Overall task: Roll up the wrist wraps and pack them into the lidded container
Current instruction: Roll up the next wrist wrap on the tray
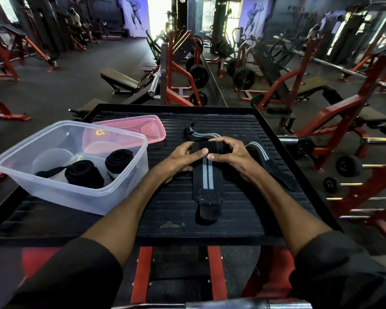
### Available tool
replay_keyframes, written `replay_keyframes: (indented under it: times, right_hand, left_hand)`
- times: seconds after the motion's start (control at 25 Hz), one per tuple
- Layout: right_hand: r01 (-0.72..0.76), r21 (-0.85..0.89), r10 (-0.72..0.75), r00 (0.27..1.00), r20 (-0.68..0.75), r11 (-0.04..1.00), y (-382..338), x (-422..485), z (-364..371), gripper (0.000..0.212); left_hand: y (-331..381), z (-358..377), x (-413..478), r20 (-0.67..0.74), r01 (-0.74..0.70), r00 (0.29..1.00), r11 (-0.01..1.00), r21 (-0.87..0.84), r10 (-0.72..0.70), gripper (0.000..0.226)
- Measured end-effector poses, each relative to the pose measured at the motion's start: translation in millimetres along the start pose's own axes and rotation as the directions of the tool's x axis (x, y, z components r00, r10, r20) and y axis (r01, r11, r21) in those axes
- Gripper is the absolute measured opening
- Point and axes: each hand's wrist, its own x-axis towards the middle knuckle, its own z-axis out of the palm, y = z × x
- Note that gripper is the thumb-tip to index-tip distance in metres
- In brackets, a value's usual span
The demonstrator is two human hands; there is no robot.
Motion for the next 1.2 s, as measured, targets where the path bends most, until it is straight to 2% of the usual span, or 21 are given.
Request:
replay_keyframes:
  times: [0.2,0.28,0.36,0.44,0.48,0.56,0.64,0.76,0.84,0.96,1.08,1.2]
  right_hand:
    - [0.039,-0.096,-0.042,0.999,-0.025,0.995,2,3,1,0.051]
    - [-0.006,-0.085,0.005,1.000,-0.003,0.996,-1,2,0,0.055]
    - [-0.129,0.054,0.123,0.987,0.101,0.990,-3,3,-7,0.057]
    - [-0.249,0.253,0.207,0.961,0.181,0.935,-6,5,-11,0.049]
    - [-0.280,0.338,0.234,0.957,0.170,0.899,-8,5,-11,0.042]
    - [-0.303,0.382,0.292,0.952,0.087,0.873,-8,7,-9,0.030]
    - [-0.341,0.272,0.336,0.940,0.066,0.900,-4,9,-7,0.025]
    - [-0.356,0.071,0.340,0.925,0.168,0.932,7,11,-8,0.057]
    - [-0.342,0.052,0.328,0.928,0.180,0.938,9,11,-8,0.064]
    - [-0.315,0.055,0.307,0.944,0.120,0.947,6,9,-7,0.052]
    - [-0.201,-0.014,0.202,0.976,0.085,0.979,8,2,-4,0.027]
    - [-0.073,-0.098,0.084,0.991,0.109,0.993,8,-2,-3,0.028]
  left_hand:
    - [-7,-2,4,-0.059,-0.047,0.997,0.999,-0.002,0.046,0.038]
    - [-9,0,4,-0.080,-0.084,0.993,0.996,0.011,0.084,0.038]
    - [-8,1,2,-0.121,-0.119,0.986,0.993,0.000,0.118,0.039]
    - [-7,0,3,-0.148,-0.140,0.979,0.990,-0.013,0.137,0.039]
    - [-8,-1,4,-0.152,-0.151,0.977,0.988,-0.011,0.148,0.039]
    - [-8,1,5,-0.142,-0.183,0.973,0.983,0.020,0.184,0.042]
    - [-9,2,6,-0.137,-0.229,0.963,0.972,0.055,0.234,0.046]
    - [-4,1,7,-0.182,-0.286,0.939,0.956,0.061,0.293,0.048]
    - [-3,0,6,-0.166,-0.271,0.946,0.961,0.059,0.278,0.050]
    - [-3,-3,2,-0.041,-0.124,0.991,0.992,-0.011,0.124,0.052]
    - [-8,-8,5,0.084,-0.009,0.996,0.991,-0.135,0.020,0.052]
    - [-12,-8,9,0.087,0.011,0.996,0.996,-0.090,-0.003,0.050]
